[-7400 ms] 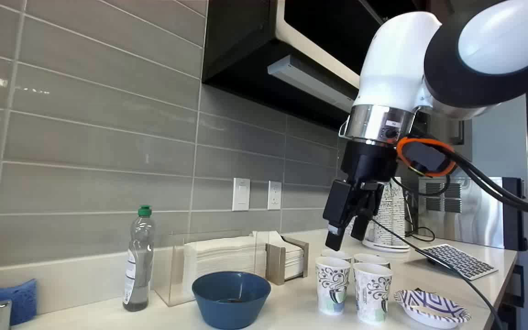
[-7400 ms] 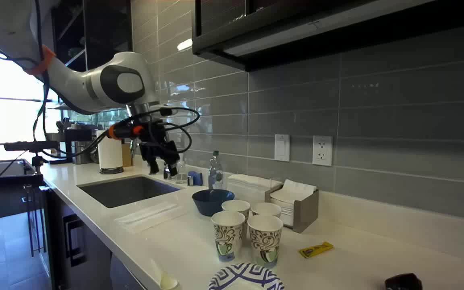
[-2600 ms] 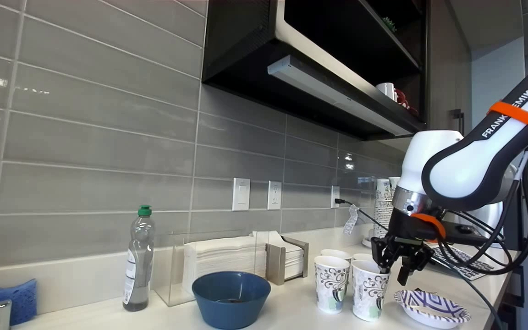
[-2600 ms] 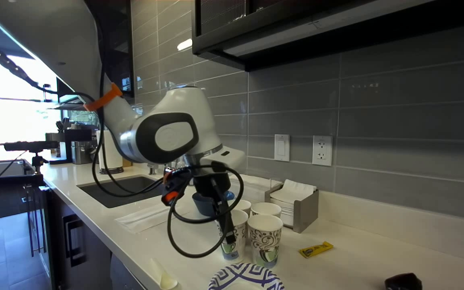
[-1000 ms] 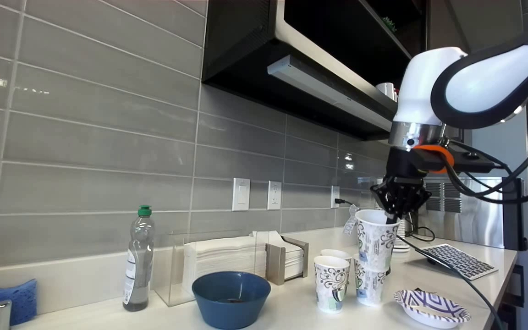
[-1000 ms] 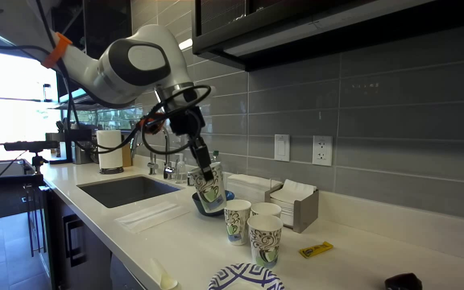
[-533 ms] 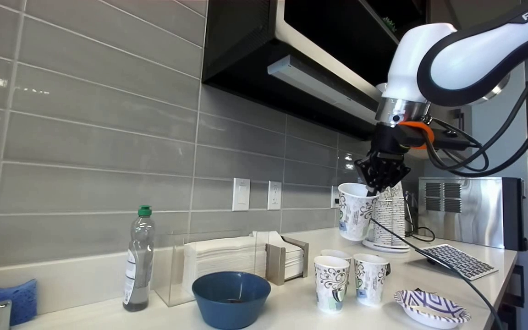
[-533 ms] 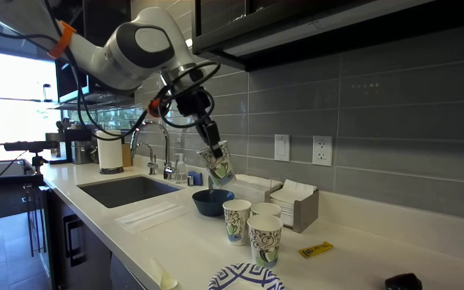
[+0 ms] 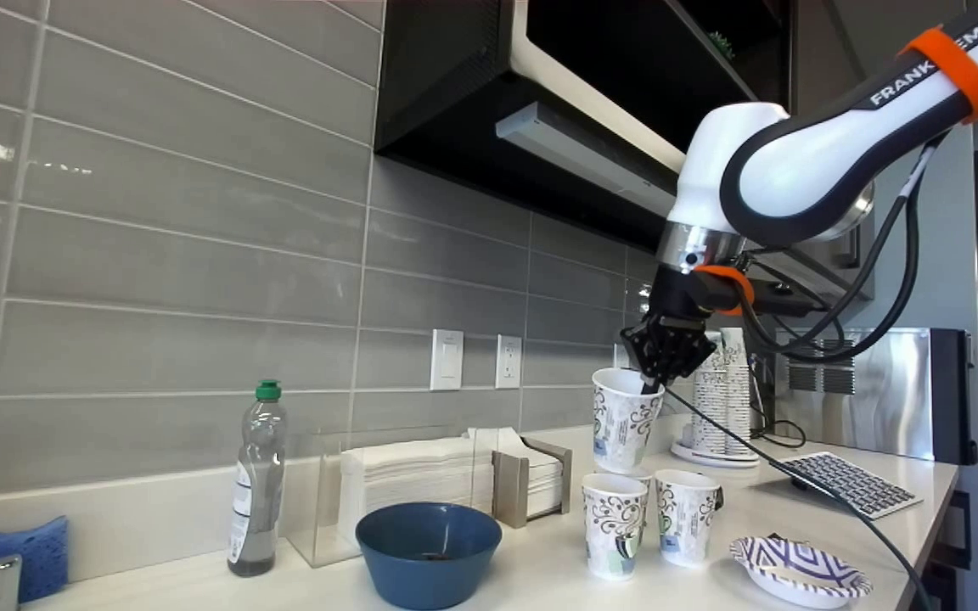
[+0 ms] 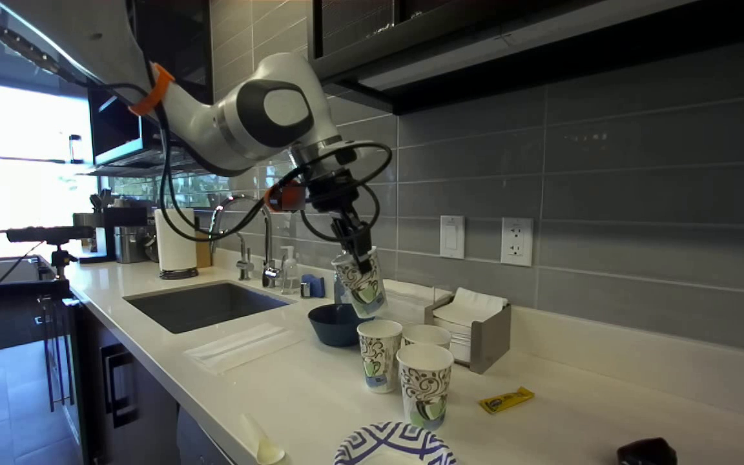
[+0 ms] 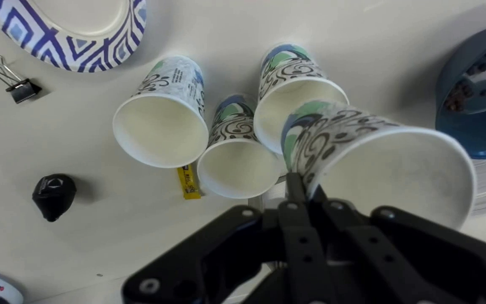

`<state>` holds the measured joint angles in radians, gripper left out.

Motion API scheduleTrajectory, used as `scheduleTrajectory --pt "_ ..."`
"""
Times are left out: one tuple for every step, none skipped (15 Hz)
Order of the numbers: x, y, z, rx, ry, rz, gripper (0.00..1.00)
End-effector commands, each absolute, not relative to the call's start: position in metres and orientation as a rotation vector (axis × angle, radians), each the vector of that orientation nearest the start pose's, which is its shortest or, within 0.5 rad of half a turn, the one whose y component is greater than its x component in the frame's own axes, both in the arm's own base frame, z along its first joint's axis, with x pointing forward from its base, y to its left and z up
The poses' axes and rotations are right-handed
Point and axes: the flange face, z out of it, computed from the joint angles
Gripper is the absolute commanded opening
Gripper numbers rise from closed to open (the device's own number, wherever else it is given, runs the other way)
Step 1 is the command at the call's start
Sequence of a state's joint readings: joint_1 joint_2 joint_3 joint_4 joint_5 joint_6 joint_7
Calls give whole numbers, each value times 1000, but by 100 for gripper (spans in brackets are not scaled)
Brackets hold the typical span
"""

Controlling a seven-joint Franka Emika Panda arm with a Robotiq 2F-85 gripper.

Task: Stack the cups

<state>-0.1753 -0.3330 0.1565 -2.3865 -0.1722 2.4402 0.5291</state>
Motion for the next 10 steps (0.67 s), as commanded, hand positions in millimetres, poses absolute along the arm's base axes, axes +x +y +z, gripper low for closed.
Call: scheduleTrajectory --pt "493 -7 474 -3074 637 -615 1" --pt "495 -8 471 -3084 633 -597 1" --pt "496 -9 468 -3086 631 -588 1" --pt "496 -11 467 -3089 629 -584 1" --pt "497 -13 464 -3090 627 -577 1" --pt "498 -15 464 -3091 625 -577 1" --pt "498 -17 462 -3089 626 -574 1" --pt "498 -19 461 -3089 627 -571 1" --pt "498 -21 459 -3087 627 -566 1" --pt "498 -22 458 -3086 627 -559 1"
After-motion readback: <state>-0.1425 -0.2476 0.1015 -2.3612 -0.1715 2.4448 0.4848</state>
